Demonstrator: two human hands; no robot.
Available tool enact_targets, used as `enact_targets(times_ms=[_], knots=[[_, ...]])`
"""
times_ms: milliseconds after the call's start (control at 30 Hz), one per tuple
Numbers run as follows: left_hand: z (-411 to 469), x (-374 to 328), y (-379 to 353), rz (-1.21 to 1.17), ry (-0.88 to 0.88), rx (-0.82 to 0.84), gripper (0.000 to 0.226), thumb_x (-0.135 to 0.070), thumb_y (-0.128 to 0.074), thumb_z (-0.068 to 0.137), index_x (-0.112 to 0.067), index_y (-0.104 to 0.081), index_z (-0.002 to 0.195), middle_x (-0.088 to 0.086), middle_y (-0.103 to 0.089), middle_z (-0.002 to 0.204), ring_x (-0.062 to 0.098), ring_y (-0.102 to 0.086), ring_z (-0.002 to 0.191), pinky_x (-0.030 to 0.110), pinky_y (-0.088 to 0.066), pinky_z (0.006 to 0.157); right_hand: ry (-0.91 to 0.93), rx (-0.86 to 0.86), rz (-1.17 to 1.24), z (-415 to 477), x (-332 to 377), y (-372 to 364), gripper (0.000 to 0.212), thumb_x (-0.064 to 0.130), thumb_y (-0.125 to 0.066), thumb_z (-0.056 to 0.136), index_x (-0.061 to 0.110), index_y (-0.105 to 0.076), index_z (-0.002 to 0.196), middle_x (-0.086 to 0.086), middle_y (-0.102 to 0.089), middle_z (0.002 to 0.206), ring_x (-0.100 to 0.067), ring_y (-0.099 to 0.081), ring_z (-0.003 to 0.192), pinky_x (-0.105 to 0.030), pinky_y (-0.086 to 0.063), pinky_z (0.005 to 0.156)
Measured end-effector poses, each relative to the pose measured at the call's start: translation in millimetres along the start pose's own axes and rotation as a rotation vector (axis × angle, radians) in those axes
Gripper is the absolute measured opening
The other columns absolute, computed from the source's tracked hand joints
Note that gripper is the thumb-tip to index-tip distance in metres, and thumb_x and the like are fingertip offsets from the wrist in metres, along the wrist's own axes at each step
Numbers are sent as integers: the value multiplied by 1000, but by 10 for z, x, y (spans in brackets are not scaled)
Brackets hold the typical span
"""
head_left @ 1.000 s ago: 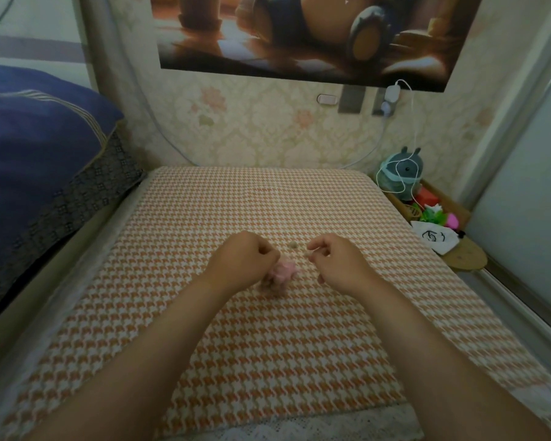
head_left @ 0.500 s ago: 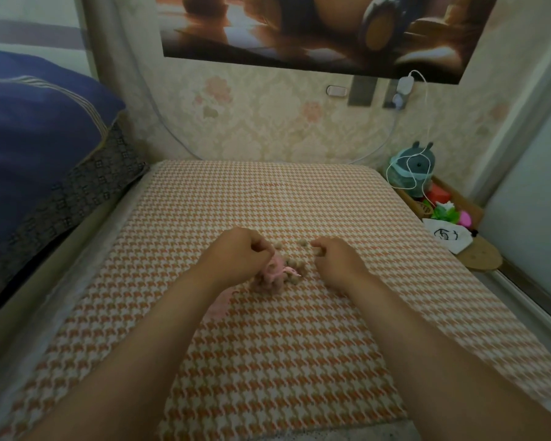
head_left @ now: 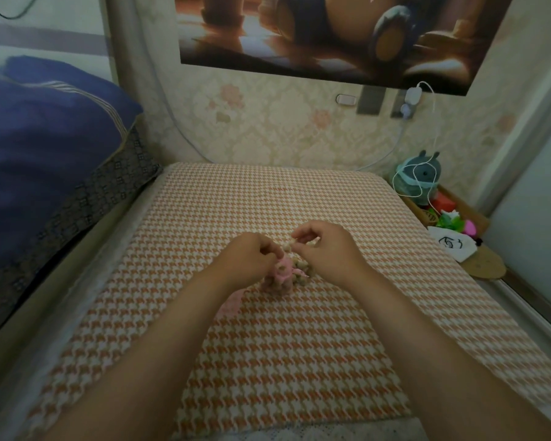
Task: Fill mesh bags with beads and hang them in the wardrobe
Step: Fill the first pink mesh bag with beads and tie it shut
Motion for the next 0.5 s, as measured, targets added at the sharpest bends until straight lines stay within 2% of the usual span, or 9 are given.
enact_targets(times_ms=[67, 167, 300, 400, 500], knots=[[-23, 1, 10, -15, 2, 7, 20, -19, -58, 89, -32, -71, 83, -10, -72, 91, 1, -64, 79, 19, -47, 70, 51, 28, -18, -80, 152, 9, 13, 30, -77, 85, 29, -74, 98, 16, -70, 89, 10, -58, 71, -14, -46, 70], [-59, -5, 24, -47, 2, 22, 24, -16, -58, 90, -34, -71, 80, -9, -72, 80, 6, -66, 76, 23, -49, 68, 117, 60, -134, -153, 252, -15, 11, 37, -74, 86, 33, -72, 96, 18, -71, 88, 9, -55, 66, -22, -49, 69], [-79, -7, 52, -60, -13, 30, 26, -14, -58, 90, -32, -73, 80, -2, -73, 80, 16, -69, 80, 35, -53, 73, 173, 90, -214, -168, 273, -98, 14, 42, -71, 88, 37, -75, 101, 19, -69, 93, 10, -52, 70, -20, -39, 66], [-80, -3, 67, -123, 1, 53, 35, -8, -58, 88, -37, -71, 73, -7, -73, 75, 7, -68, 73, 27, -52, 66, 207, 113, -280, -138, 275, -149, 15, 41, -69, 89, 38, -77, 101, 14, -63, 93, 1, -49, 75, -25, -40, 68], [-82, -11, 60, -200, 33, 75, 35, -4, -54, 88, -32, -73, 80, -12, -72, 77, -7, -63, 65, 14, -43, 58, 184, 146, -276, -118, 229, -148, 17, 37, -64, 92, 36, -77, 103, 14, -64, 99, -1, -53, 82, -30, -49, 75]])
Point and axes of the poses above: each hand's wrist, its own z-axis towards the middle knuckle, its own y-axis out of the back of the hand, x = y × z, the point moved 5 cm from there along z, towards the middle knuckle
